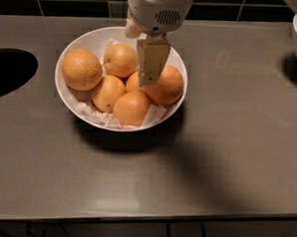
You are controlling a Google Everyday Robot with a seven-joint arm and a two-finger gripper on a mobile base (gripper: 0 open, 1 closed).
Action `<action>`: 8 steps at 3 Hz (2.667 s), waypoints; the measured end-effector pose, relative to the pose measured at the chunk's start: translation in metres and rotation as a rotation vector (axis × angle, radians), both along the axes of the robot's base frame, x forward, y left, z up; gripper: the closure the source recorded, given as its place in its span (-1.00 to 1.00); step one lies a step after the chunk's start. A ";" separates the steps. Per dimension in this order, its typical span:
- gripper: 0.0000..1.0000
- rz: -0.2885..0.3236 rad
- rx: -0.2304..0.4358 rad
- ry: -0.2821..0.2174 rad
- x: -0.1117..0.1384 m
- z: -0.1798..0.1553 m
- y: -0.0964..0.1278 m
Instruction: Pick orange from white bowl
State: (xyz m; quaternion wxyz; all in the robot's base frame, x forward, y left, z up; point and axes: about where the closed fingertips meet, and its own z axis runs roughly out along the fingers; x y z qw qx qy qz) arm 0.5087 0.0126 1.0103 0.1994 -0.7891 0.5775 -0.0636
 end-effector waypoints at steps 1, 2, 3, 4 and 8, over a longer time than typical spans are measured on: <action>-1.00 0.000 0.000 0.000 0.000 0.000 0.000; -1.00 -0.006 -0.003 -0.004 0.000 0.002 0.000; -1.00 -0.055 -0.024 0.007 -0.002 0.000 -0.007; -1.00 -0.117 -0.032 0.033 -0.005 -0.007 -0.021; -0.06 -0.169 -0.009 0.114 -0.005 -0.036 -0.038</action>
Offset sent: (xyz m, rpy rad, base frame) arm 0.0004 -0.0020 -0.0016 -0.0194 0.0093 -0.0198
